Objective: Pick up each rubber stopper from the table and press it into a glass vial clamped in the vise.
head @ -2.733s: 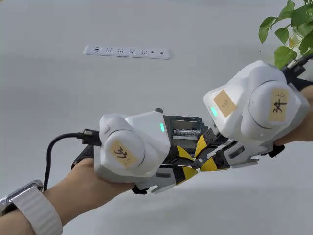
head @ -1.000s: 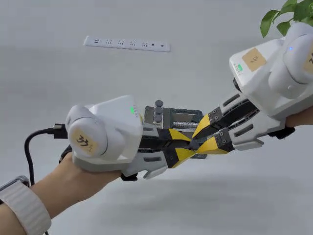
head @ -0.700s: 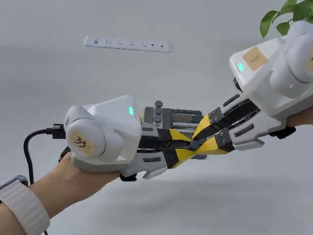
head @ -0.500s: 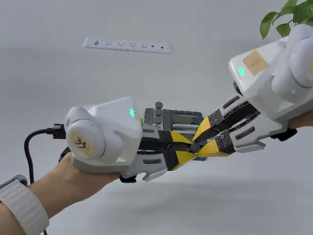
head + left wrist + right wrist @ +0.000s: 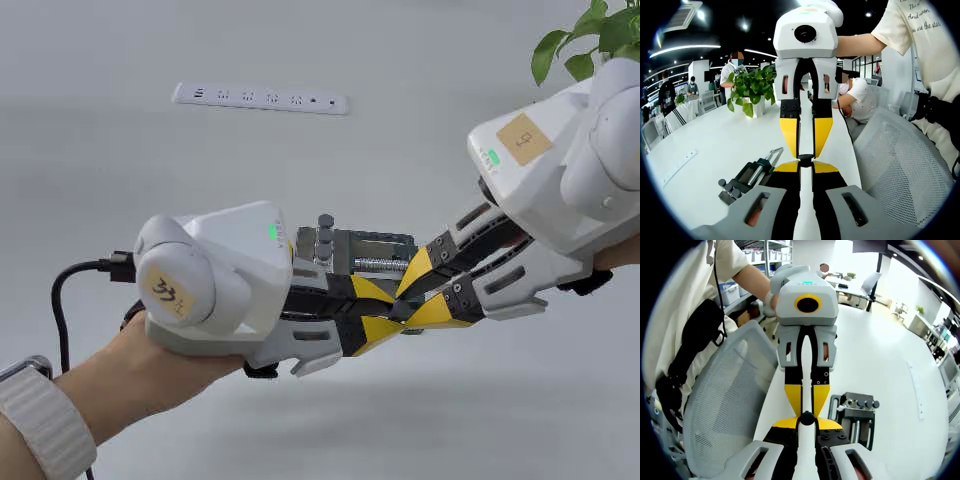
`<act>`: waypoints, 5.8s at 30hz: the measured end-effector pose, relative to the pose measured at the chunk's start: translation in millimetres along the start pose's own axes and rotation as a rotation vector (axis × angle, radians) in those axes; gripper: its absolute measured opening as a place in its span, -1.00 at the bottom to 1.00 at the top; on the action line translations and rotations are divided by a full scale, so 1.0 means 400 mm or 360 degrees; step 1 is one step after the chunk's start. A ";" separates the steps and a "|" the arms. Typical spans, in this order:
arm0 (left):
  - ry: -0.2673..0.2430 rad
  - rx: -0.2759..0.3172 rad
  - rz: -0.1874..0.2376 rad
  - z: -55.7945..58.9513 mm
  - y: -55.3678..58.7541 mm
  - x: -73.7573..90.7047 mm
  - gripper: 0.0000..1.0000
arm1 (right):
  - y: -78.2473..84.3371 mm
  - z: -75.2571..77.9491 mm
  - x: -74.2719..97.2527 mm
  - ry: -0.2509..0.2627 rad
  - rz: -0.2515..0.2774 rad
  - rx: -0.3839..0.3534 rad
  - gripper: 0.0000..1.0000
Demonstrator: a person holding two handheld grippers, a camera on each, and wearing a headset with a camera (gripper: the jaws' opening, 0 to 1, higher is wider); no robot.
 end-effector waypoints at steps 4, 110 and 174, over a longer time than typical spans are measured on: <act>0.0006 -0.0003 0.0001 0.002 0.002 -0.002 -0.92 | 0.003 0.004 -0.002 -0.0018 -0.0014 -0.0005 -0.86; -0.0453 0.0687 -0.0374 -0.099 0.243 0.078 0.96 | -0.088 0.217 -0.195 0.0159 -0.0507 0.1060 -0.88; -0.0456 0.0698 -0.0375 -0.104 0.247 0.078 0.94 | -0.108 0.247 -0.212 -0.0024 -0.0616 0.0687 -0.86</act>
Point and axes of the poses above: the centre of the closed fingertips' face, and the gripper's own axes: x roughly backward along the fingers, z roughly to its right, y roughly out of its underside, the point moved 8 cm from there along x, roughly backward along the fingers, and after that the axes turned 13 degrees about -z, right-handed, at the moved point
